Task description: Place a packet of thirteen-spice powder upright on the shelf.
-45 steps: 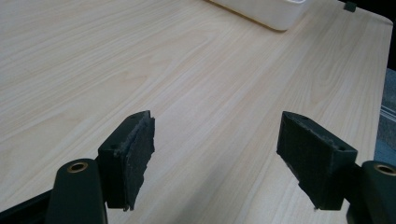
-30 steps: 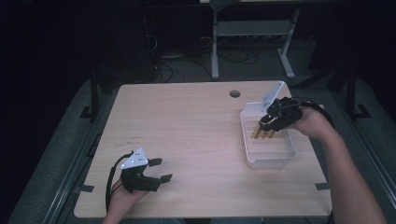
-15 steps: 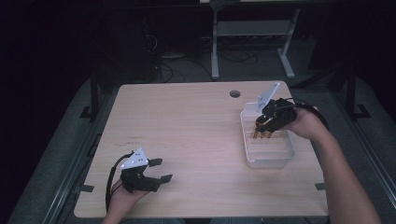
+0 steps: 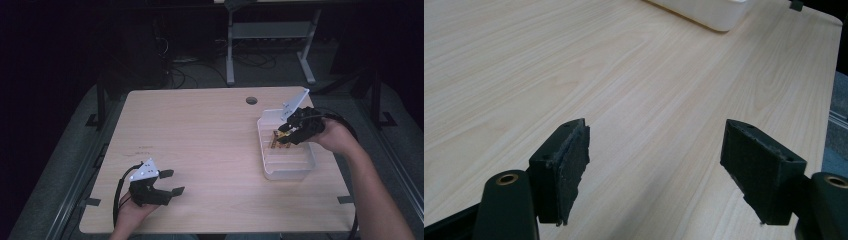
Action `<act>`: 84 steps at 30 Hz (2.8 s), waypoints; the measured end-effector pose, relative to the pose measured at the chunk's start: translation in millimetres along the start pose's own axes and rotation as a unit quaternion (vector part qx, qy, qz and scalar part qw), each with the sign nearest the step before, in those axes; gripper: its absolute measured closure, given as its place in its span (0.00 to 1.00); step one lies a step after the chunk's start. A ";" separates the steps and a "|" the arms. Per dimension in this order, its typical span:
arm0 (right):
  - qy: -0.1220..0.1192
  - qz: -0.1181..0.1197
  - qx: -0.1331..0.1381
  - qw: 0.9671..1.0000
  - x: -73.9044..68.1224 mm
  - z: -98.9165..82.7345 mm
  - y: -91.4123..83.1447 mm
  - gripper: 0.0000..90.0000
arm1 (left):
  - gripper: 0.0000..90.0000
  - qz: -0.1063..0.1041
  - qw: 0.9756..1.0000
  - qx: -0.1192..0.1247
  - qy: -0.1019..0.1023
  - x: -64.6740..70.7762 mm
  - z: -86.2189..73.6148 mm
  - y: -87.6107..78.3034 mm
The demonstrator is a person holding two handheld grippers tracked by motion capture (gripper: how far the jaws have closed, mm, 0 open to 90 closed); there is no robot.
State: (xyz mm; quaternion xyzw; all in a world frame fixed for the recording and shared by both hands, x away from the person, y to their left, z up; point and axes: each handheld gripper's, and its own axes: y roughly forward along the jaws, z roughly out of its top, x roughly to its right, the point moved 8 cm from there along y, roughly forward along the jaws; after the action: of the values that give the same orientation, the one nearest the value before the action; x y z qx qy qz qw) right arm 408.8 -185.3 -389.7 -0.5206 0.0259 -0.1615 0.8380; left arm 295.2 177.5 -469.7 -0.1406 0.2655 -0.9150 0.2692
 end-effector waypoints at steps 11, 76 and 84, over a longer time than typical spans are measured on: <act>0.012 0.003 0.008 1.000 -4.0 -4.5 -2.9 0.59 | 0.29 0.003 1.000 0.002 0.000 -1.5 0.5 -1.9; 0.045 0.092 0.115 0.988 -141.7 16.3 53.4 0.35 | 0.29 0.010 1.000 -0.002 0.002 -6.6 -1.8 -5.5; 0.043 0.115 0.119 0.985 -155.3 33.4 72.5 0.34 | 0.29 0.011 1.000 -0.004 0.004 -6.7 -2.2 -5.5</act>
State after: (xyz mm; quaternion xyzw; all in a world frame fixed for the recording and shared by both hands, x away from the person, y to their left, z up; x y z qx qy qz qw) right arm 286.6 -80.8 -457.7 -0.4029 0.1022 -0.0887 0.9052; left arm 297.5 186.2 -469.1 -0.1353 0.2714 -0.9115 0.2778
